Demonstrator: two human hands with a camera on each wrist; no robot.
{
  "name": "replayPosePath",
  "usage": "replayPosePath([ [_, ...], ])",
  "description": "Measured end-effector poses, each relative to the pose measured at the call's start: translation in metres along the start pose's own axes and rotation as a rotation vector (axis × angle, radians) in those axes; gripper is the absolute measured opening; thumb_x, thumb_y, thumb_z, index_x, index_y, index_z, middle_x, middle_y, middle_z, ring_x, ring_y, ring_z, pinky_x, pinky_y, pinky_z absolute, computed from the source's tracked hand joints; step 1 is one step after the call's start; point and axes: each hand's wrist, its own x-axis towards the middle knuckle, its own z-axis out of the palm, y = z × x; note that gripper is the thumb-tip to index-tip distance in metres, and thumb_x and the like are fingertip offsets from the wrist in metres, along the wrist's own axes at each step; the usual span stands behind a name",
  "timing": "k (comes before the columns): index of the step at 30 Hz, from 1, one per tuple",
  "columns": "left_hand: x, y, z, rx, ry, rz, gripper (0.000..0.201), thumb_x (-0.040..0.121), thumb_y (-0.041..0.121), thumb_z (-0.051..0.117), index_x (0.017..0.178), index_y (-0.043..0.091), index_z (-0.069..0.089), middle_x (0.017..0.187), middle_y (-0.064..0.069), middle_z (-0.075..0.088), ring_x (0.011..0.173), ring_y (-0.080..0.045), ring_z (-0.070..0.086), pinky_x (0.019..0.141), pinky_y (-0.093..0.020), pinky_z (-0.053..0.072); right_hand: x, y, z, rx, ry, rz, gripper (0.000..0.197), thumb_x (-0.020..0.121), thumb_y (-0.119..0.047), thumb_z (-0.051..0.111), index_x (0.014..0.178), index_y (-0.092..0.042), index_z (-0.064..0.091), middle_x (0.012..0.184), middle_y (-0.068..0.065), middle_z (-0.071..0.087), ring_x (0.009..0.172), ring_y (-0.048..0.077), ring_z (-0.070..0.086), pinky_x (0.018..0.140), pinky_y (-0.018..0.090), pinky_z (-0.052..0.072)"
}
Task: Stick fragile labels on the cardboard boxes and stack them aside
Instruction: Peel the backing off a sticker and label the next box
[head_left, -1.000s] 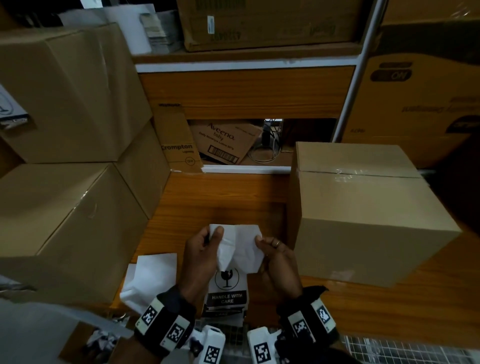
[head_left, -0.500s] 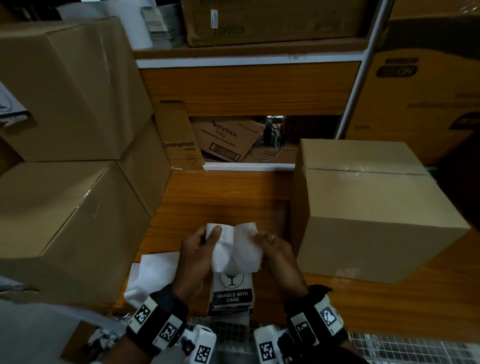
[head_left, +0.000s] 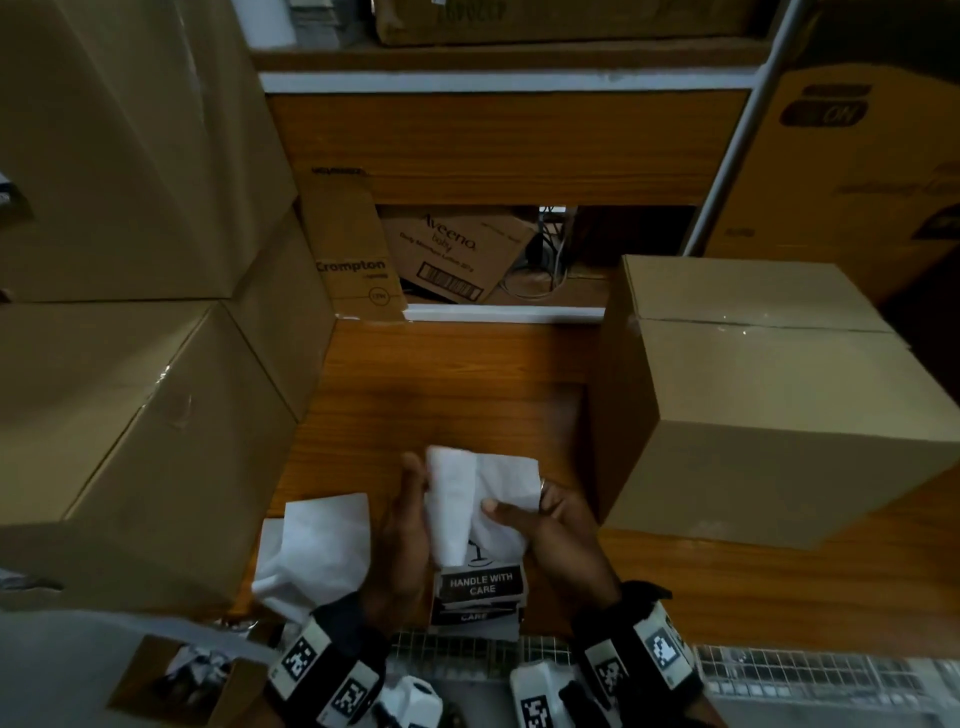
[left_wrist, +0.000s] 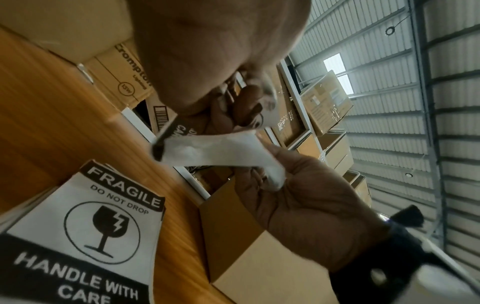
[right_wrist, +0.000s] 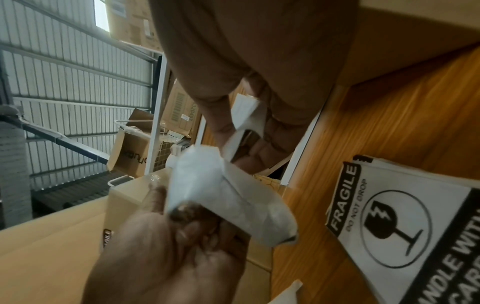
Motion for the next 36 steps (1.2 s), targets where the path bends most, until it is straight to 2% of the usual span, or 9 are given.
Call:
replayPosePath([
  [2,0.004,-0.001,-0.008,0.007,0.011,-0.016,0.084,0.086,0.085,0.035,0.106,0.012,0.070,0.085,-0.010,0.071,0.081,-0.030,0.070,0.064,-0.038,0.058,0.000,0.008,-0.001,-0.008,0.064,0.000,0.029,0.089,0.003,0.071,0.117,0.000,0.073,0.115,0.019,0.075,0.108,0.039,0.072,0.097,0.054,0.055],
  [5,0.011,0.010,-0.023,0.137,-0.022,0.074,0.071,0.085,0.081,0.047,0.099,0.015,0.069,0.079,-0.003,0.068,0.068,-0.019,0.063,0.051,-0.027,0.045,-0.003,0.013,-0.001,-0.081,0.118,-0.020,0.026,0.088,0.003,0.073,0.112,-0.005,0.075,0.109,0.014,0.078,0.102,0.033,0.075,0.090,0.048,0.059],
  [9,0.016,0.014,-0.029,0.500,-0.160,0.164,0.049,0.074,0.070,0.072,0.090,0.024,0.073,0.083,0.008,0.075,0.079,-0.010,0.071,0.068,-0.038,0.060,-0.006,0.013,0.004,-0.224,0.107,-0.113,0.025,0.089,0.004,0.072,0.110,-0.009,0.075,0.105,0.010,0.079,0.096,0.026,0.076,0.081,0.037,0.063],
  [13,0.023,0.011,-0.032,0.554,-0.142,0.199,0.013,0.091,0.040,0.073,0.084,0.029,0.073,0.084,0.002,0.076,0.082,-0.018,0.073,0.073,-0.056,0.060,-0.007,0.011,0.008,-0.257,0.086,-0.101,0.031,0.083,0.005,0.078,0.110,-0.011,0.073,0.102,0.007,0.079,0.094,0.027,0.076,0.080,0.045,0.064],
  [16,0.023,0.013,-0.035,0.569,-0.166,0.238,0.010,0.094,0.030,0.072,0.084,0.026,0.074,0.083,0.002,0.075,0.081,-0.018,0.073,0.072,-0.055,0.059,-0.005,0.005,0.011,-0.291,0.122,-0.101,0.031,0.076,-0.008,0.088,0.103,-0.010,0.073,0.098,0.007,0.079,0.093,0.028,0.075,0.083,0.049,0.062],
  [20,0.019,0.019,-0.036,0.587,-0.193,0.290,0.007,0.093,0.020,0.073,0.087,0.023,0.074,0.086,0.007,0.075,0.084,-0.012,0.072,0.074,-0.047,0.060,0.000,-0.004,0.020,-0.295,0.129,-0.157,0.025,0.082,-0.025,0.083,0.096,-0.005,0.076,0.093,0.009,0.079,0.093,0.023,0.076,0.083,0.037,0.062],
  [27,0.027,0.024,-0.045,0.499,-0.183,0.248,0.012,0.094,0.013,0.070,0.084,0.020,0.071,0.090,0.003,0.073,0.091,-0.018,0.070,0.080,-0.045,0.056,0.011,0.005,0.025,-0.313,0.166,-0.205,0.018,0.094,-0.017,0.072,0.087,0.000,0.069,0.082,0.006,0.073,0.073,0.013,0.067,0.061,0.019,0.050],
  [32,0.035,0.024,-0.051,0.351,-0.122,0.134,0.014,0.093,0.008,0.069,0.081,0.016,0.071,0.089,-0.002,0.073,0.090,-0.026,0.068,0.073,-0.040,0.053,0.015,0.018,0.030,-0.126,0.194,-0.149,0.018,0.096,-0.015,0.068,0.082,-0.006,0.065,0.079,0.012,0.066,0.078,0.025,0.061,0.072,0.039,0.050],
  [36,0.037,0.024,-0.050,0.266,-0.099,0.078,0.010,0.094,0.007,0.067,0.085,0.010,0.069,0.085,0.000,0.071,0.083,-0.018,0.065,0.066,-0.030,0.051,0.020,0.026,0.032,-0.057,0.239,-0.144,0.023,0.098,-0.015,0.066,0.086,0.004,0.060,0.082,0.016,0.062,0.080,0.026,0.058,0.074,0.040,0.048],
])
